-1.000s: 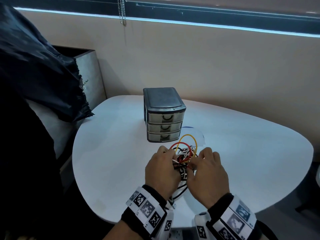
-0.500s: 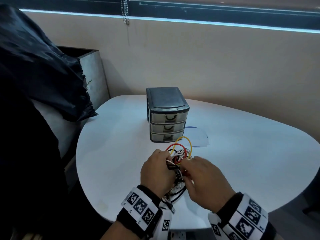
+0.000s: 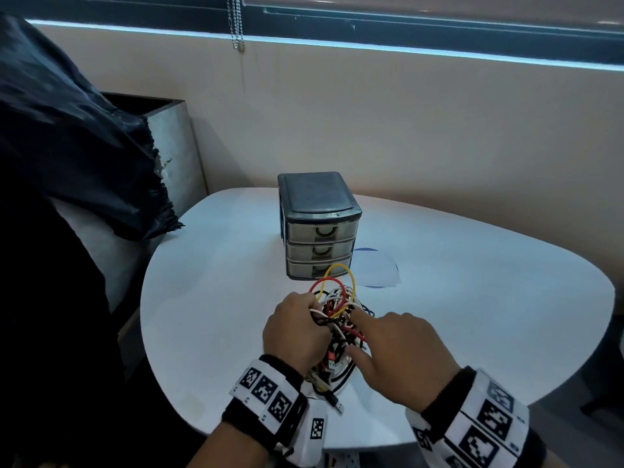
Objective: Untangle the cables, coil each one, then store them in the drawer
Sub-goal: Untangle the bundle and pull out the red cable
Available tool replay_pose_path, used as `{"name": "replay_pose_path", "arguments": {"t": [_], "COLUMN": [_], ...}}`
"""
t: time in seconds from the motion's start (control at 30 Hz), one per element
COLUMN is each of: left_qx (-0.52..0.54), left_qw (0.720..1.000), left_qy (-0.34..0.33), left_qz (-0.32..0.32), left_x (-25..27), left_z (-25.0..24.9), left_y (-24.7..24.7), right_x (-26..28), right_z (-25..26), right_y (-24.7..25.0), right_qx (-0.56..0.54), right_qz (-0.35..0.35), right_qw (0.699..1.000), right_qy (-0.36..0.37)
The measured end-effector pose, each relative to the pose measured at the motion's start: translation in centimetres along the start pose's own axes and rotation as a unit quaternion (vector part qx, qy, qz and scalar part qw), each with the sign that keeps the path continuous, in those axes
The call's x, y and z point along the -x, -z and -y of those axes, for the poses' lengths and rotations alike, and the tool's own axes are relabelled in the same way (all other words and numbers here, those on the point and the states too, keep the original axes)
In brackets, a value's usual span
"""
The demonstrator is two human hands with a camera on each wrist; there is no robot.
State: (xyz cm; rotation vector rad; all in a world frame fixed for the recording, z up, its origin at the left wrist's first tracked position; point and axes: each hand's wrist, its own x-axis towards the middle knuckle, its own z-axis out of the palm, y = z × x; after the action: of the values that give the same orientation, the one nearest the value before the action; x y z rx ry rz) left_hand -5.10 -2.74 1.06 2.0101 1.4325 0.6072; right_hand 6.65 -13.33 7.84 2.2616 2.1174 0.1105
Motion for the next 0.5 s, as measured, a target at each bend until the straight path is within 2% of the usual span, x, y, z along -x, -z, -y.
{"name": "replay_pose_path", "arguments": {"t": [0.07, 0.17, 0.33, 0.4, 0.5], "left_qx": [0.004, 0.004, -0.039, -0.056, -0.041], "left_qw": [1.0, 1.0, 0.999, 0.998, 0.999], "left_qy": [0.009, 0.017, -0.009, -0.018, 0.011], "left_qz": [-0.001, 0.001, -0.005, -0.01, -0.013], "left_x": [-0.1, -0.2, 0.4, 0.6, 0.2], "left_z": [0.0, 0.1, -0.7, -1.0, -0.4], "left_y": [0.0, 0.1, -0.3, -0.5, -0.2], "right_x": [-0.4, -0.3, 0.1, 0.2, -0.7], "right_z": [0.5, 0.4, 1.6, 1.7, 0.0], "right_y": [1.0, 0.2, -0.2, 0.0, -0.3], "right_qx": [0.045, 0.027, 0.006, 0.008, -0.051], "right_qz": [0.007, 0.027, 0.042, 0.012, -0.041], "right_qw": [0.999, 0.998, 0.998, 0.999, 0.998], "right_qy": [-0.028, -0.046, -0.054, -0.045, 0.014]}}
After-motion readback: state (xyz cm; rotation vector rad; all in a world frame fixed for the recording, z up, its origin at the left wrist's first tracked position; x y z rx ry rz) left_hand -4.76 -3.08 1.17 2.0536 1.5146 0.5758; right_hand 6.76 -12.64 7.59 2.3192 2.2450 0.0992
